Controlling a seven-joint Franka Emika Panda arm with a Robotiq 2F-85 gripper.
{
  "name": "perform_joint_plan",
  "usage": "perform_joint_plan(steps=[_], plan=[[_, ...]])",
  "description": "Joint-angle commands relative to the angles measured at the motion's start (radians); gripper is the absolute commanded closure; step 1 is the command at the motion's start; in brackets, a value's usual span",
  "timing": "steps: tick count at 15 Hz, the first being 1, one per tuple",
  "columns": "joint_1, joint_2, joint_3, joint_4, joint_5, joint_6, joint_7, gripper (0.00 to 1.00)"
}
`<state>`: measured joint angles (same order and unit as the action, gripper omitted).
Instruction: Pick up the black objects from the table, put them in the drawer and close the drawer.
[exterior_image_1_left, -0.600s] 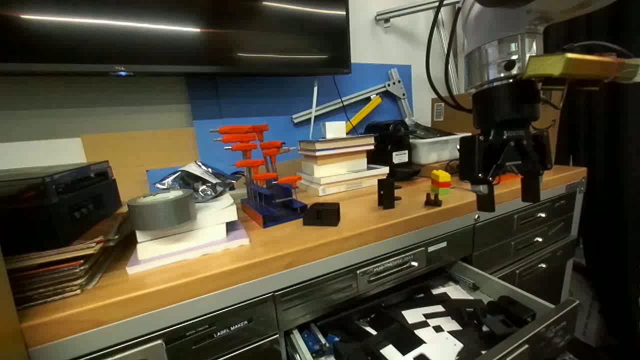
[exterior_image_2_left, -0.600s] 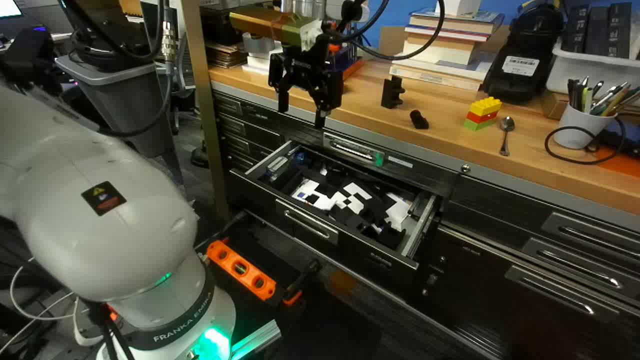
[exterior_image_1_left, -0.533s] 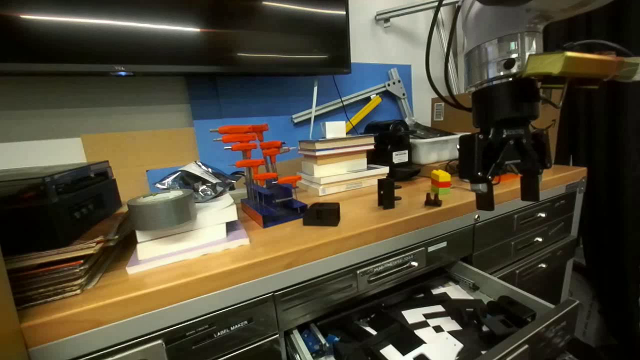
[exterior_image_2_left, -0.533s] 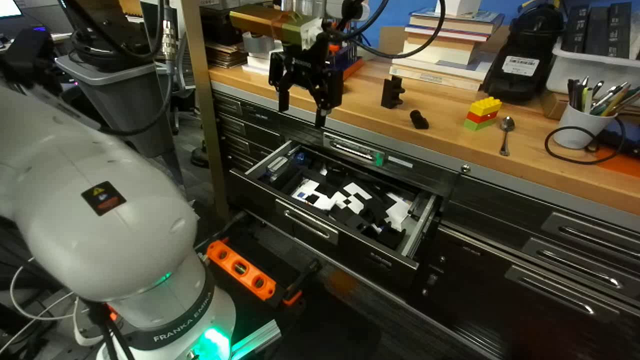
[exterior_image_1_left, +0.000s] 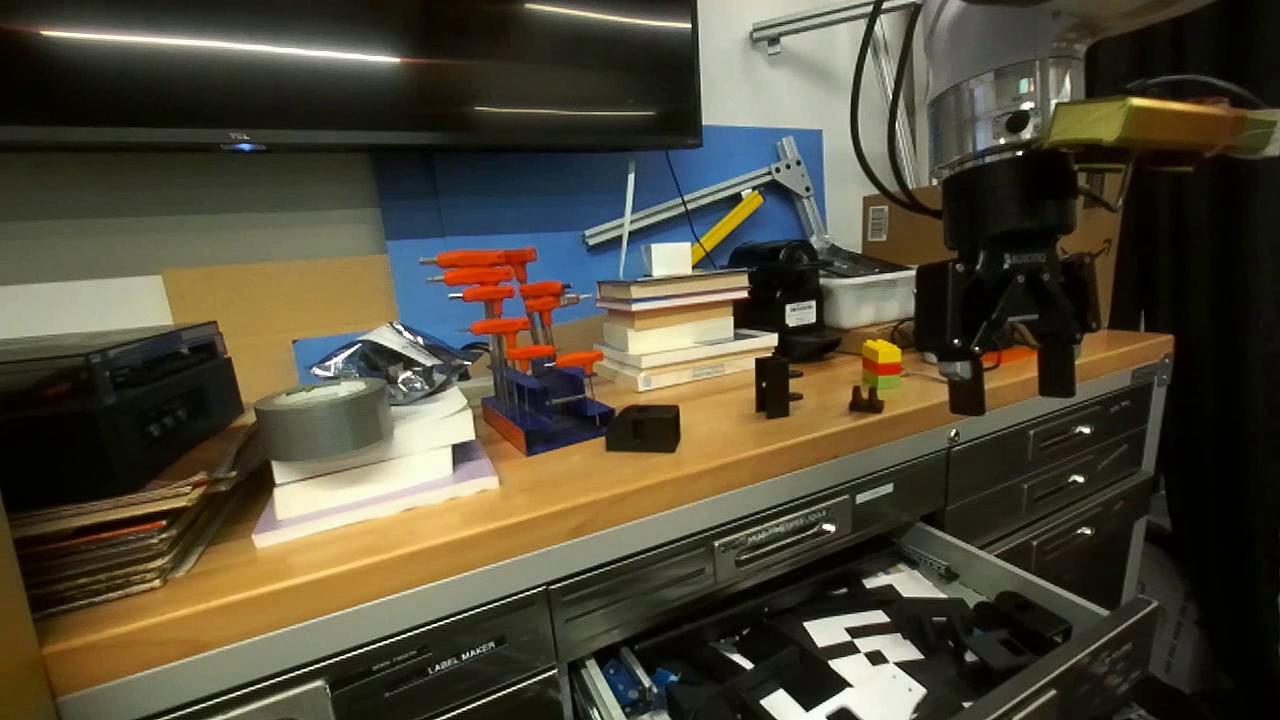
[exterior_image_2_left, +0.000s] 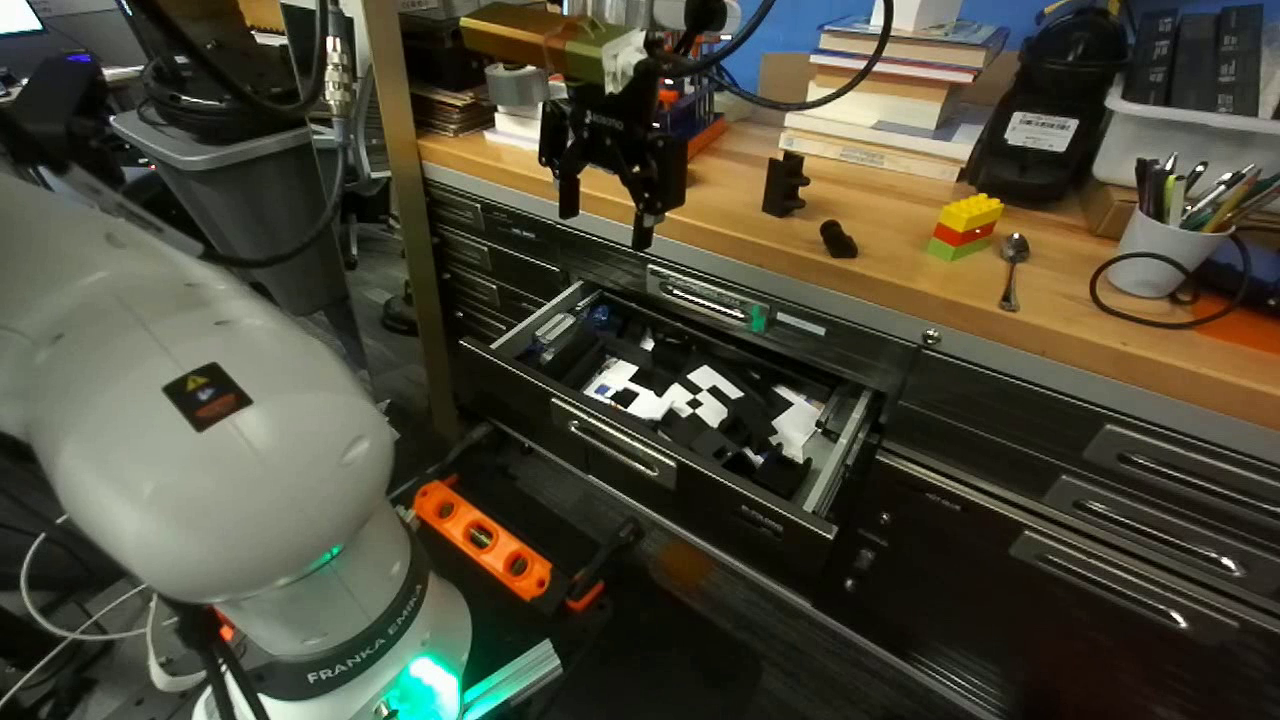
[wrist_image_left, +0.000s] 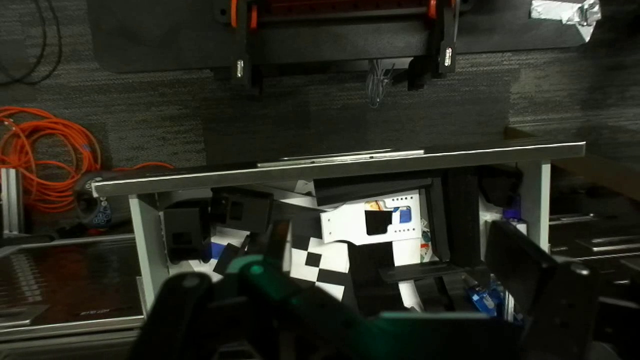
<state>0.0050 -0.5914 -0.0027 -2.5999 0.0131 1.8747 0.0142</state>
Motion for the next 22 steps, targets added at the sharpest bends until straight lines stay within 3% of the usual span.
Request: perform_joint_plan(steps=[1,6,10,15,22], plan=[[-0.015,0.017,0.013,0.008,-0.026,0.011,0.019,0.0],[-0.07,0.155,0.004,0.102,-0.202,0.078,0.009,0.0],[-0.129,0.27,-0.027,0.169,-0.275,0.26,0.091,0.0],[-0.163,0.406,-0.035,0.239,-0.234,0.473,0.303,0.0],[-0.133,0.537,0.006,0.383,-0.293,0.484,0.666,0.0]])
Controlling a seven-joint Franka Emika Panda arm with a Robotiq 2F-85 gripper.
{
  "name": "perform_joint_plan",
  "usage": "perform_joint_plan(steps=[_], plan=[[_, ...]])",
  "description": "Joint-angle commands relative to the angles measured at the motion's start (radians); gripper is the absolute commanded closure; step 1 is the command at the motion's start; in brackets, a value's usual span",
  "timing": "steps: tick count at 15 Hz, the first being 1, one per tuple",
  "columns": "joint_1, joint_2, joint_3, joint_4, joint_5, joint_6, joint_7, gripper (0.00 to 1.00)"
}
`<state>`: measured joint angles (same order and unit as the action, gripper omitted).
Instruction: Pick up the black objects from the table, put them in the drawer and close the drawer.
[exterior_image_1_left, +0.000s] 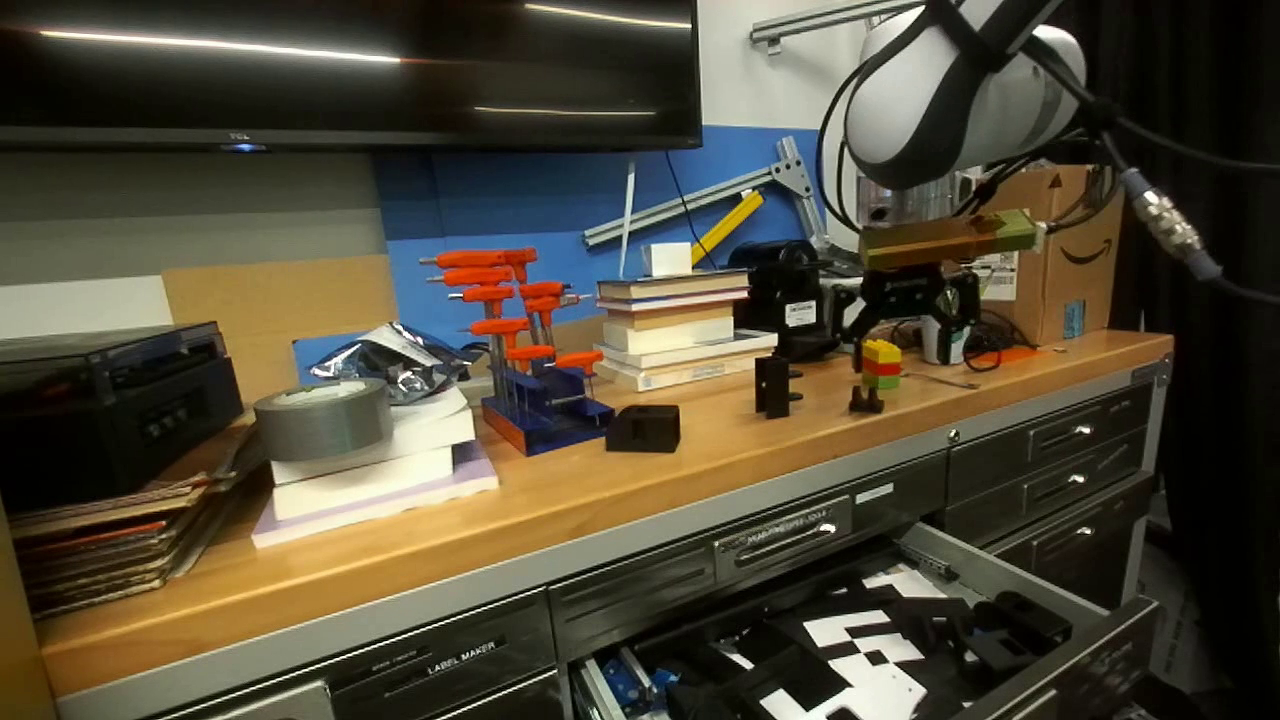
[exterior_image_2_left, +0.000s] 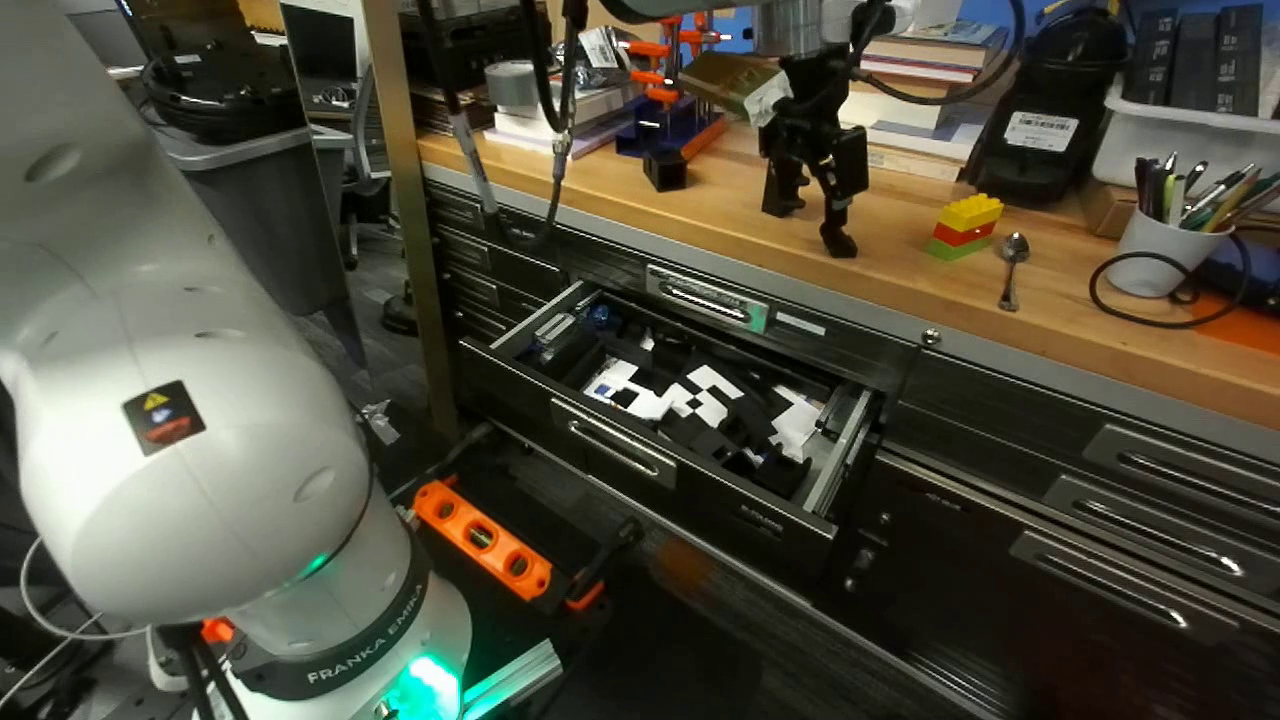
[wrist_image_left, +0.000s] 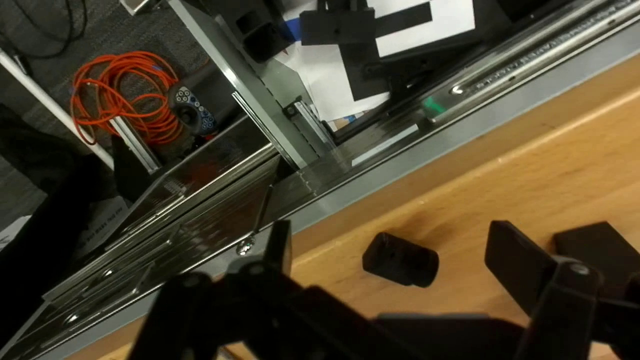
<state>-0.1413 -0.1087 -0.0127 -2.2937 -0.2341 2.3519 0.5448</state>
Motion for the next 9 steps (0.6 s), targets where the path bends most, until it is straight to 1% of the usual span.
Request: perform_joint_plan(steps=[1,5,9], plan=[[0.019,0.07,0.017,0.093,-0.061,0.005,0.168,0.0],[0.039,0.125,0.0,0.118,-0.082,-0.012,0.224,0.0],[0.042,0.149,-0.03,0.088,-0.07,0.035,0.233,0.0]])
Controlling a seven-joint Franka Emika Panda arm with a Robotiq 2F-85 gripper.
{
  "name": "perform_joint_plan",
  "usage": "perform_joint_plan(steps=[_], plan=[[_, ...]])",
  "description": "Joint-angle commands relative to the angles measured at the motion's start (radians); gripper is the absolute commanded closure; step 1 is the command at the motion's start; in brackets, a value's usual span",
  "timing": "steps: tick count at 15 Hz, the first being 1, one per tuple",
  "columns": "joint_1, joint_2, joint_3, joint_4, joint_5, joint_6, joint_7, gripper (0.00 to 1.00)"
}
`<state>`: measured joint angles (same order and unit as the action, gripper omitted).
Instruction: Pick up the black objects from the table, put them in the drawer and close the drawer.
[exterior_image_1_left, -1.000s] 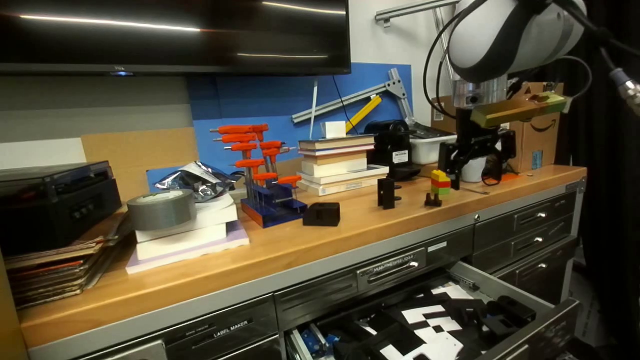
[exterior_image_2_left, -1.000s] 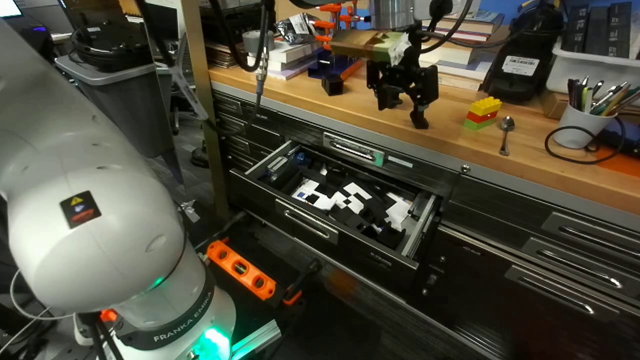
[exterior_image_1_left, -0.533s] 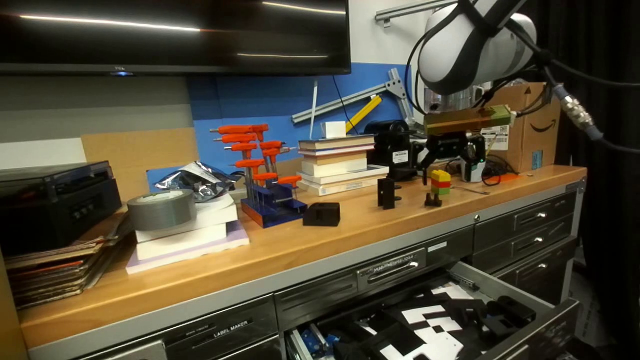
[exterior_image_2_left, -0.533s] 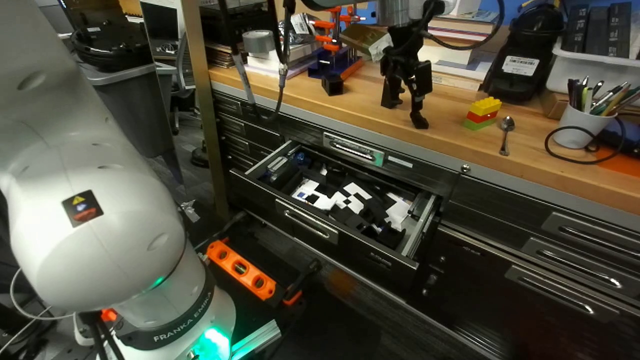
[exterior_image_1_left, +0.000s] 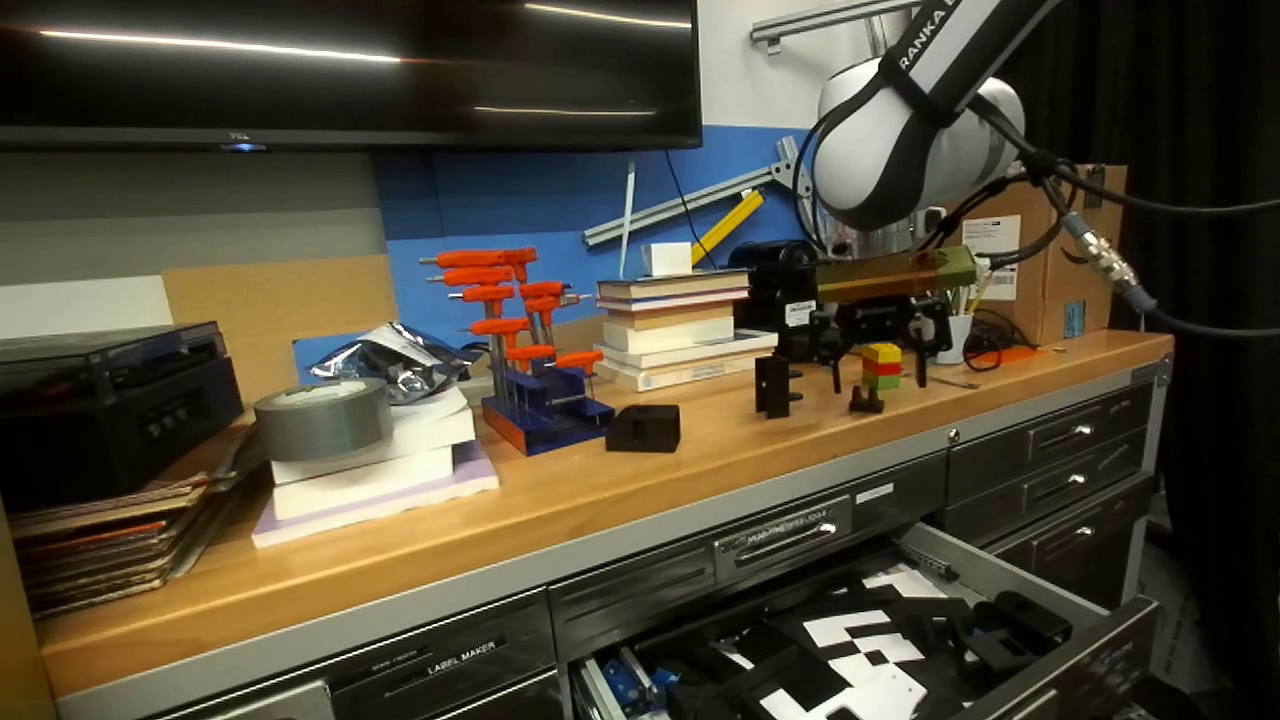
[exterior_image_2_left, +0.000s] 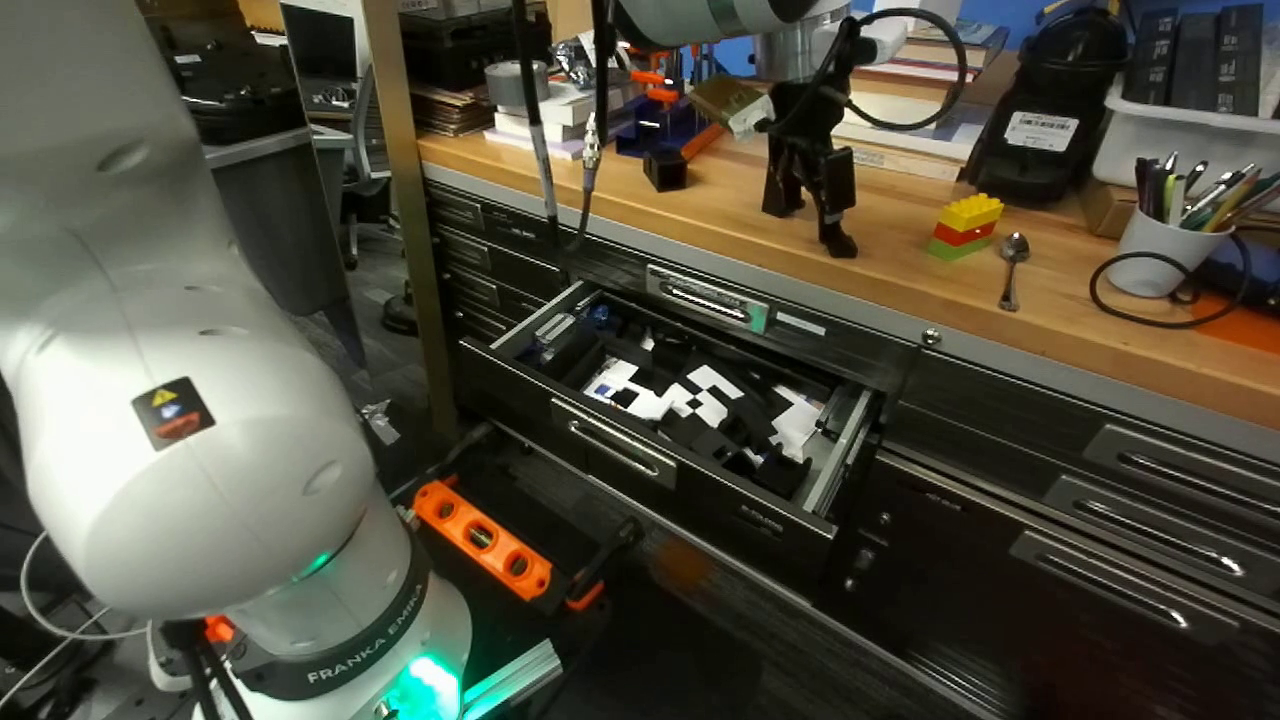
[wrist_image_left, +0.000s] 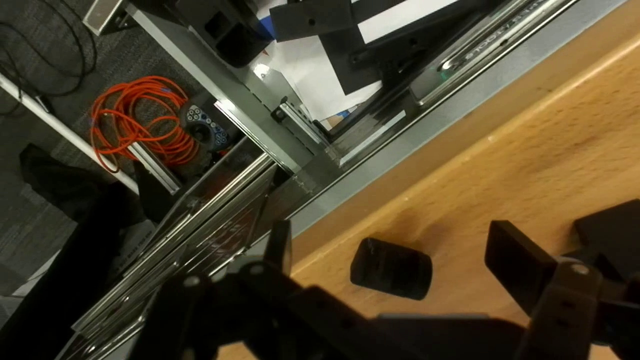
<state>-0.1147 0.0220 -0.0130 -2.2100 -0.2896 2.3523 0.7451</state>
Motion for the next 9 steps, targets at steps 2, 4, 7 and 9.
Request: perform_joint_plan(steps=[2,4,7,9], plan=[[0.016,0.021,-0.043,-0.009,-0.017,0.069,0.045,0.0],[0.016,0.02,-0.057,-0.028,-0.026,0.135,0.068,0.0],[0.014,0.032,-0.074,-0.049,-0.022,0.239,0.084,0.0],[0.014,0.044,-0.084,-0.055,-0.023,0.276,0.09,0.0]])
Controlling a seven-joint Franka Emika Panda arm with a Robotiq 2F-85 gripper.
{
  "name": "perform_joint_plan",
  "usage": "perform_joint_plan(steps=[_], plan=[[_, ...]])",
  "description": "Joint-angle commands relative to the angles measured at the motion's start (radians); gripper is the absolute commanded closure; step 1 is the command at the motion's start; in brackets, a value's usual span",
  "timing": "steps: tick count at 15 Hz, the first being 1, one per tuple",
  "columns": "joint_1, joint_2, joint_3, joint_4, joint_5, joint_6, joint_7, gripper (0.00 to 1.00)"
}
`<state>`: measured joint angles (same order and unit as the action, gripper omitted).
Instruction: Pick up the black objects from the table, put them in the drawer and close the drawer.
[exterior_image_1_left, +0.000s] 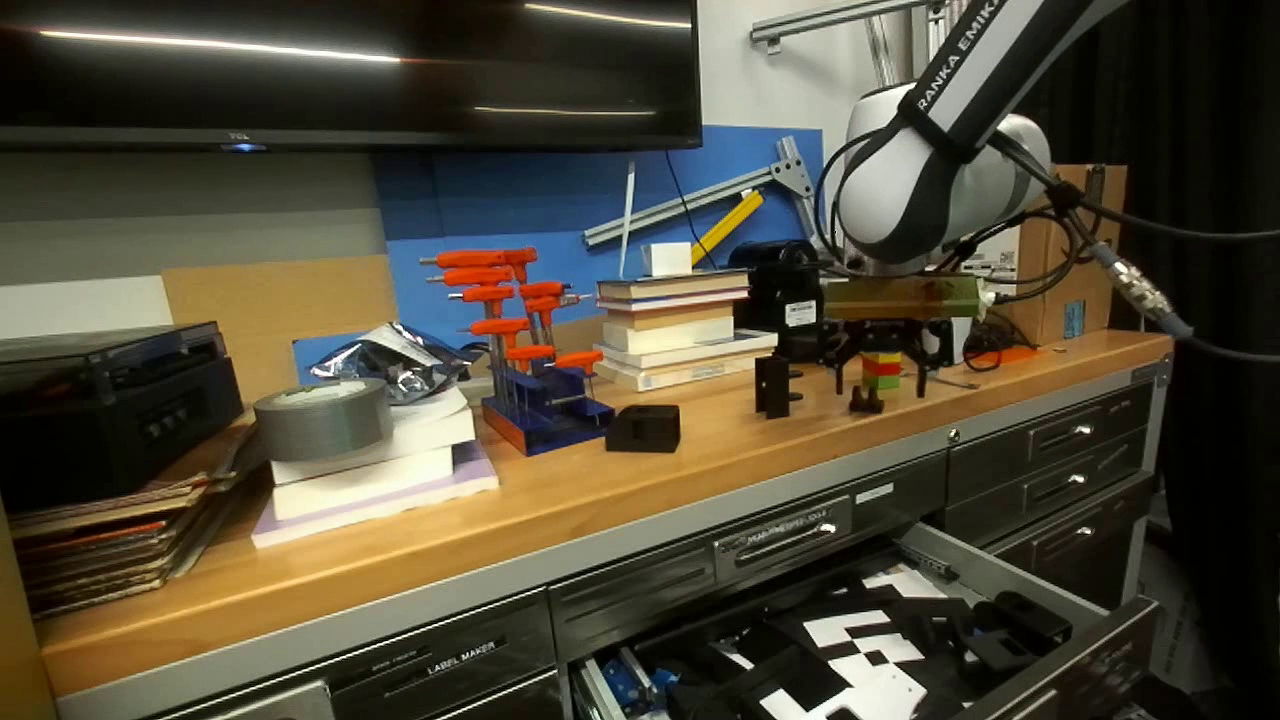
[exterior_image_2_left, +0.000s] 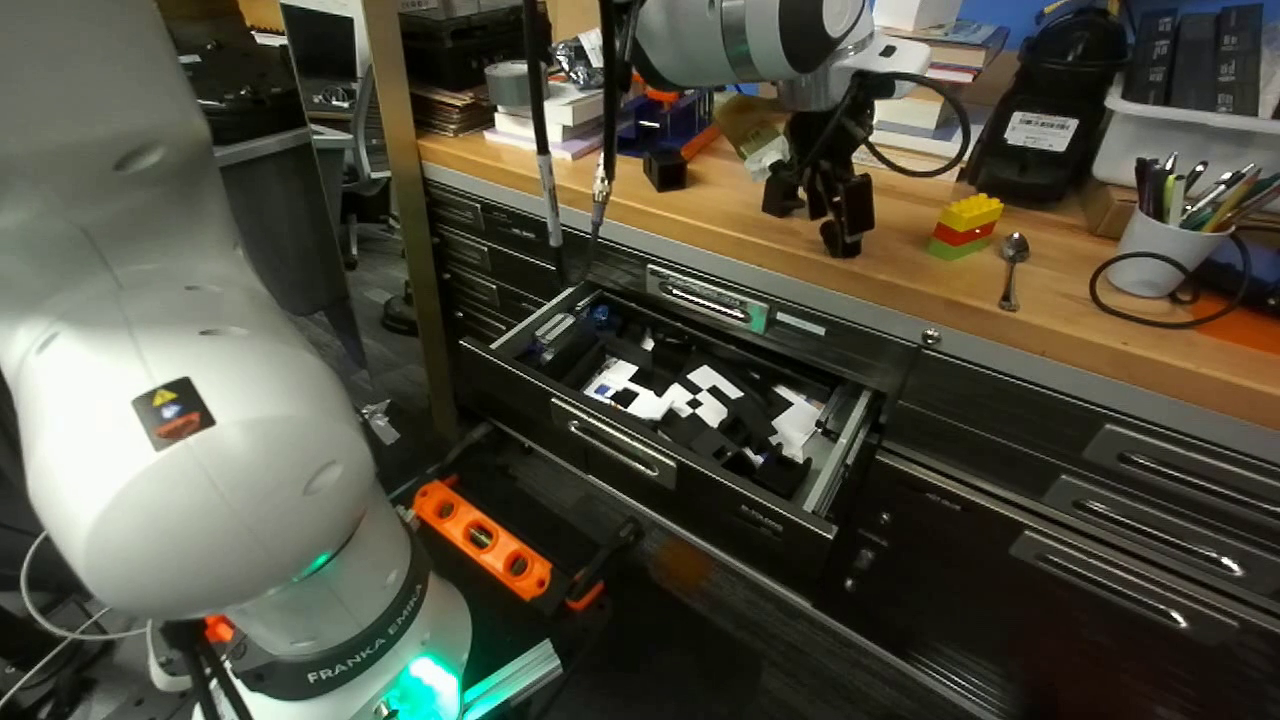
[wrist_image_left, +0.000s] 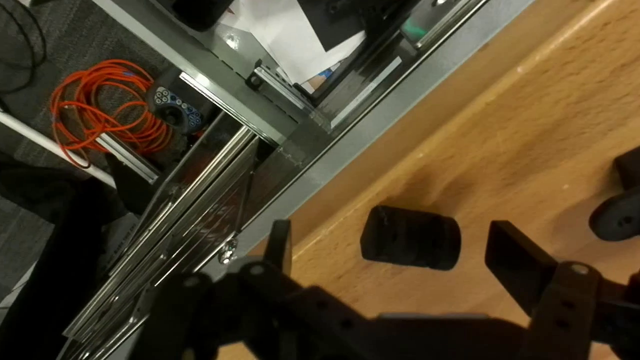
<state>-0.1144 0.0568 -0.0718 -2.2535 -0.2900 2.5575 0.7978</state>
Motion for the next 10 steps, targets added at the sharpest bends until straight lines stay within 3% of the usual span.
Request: perform_joint_plan(steps=[1,7,8,10], plan=[[0.015,0.015,-0.029,-0.016,-0.022,0.086,0.039,0.0],[0.021,0.06,-0.057,-0.006,-0.025,0.126,0.032,0.0],[0.024,0.066,-0.063,-0.005,-0.031,0.131,0.034,0.25],[0.028,0.074,-0.071,-0.001,-0.033,0.133,0.031,0.34]])
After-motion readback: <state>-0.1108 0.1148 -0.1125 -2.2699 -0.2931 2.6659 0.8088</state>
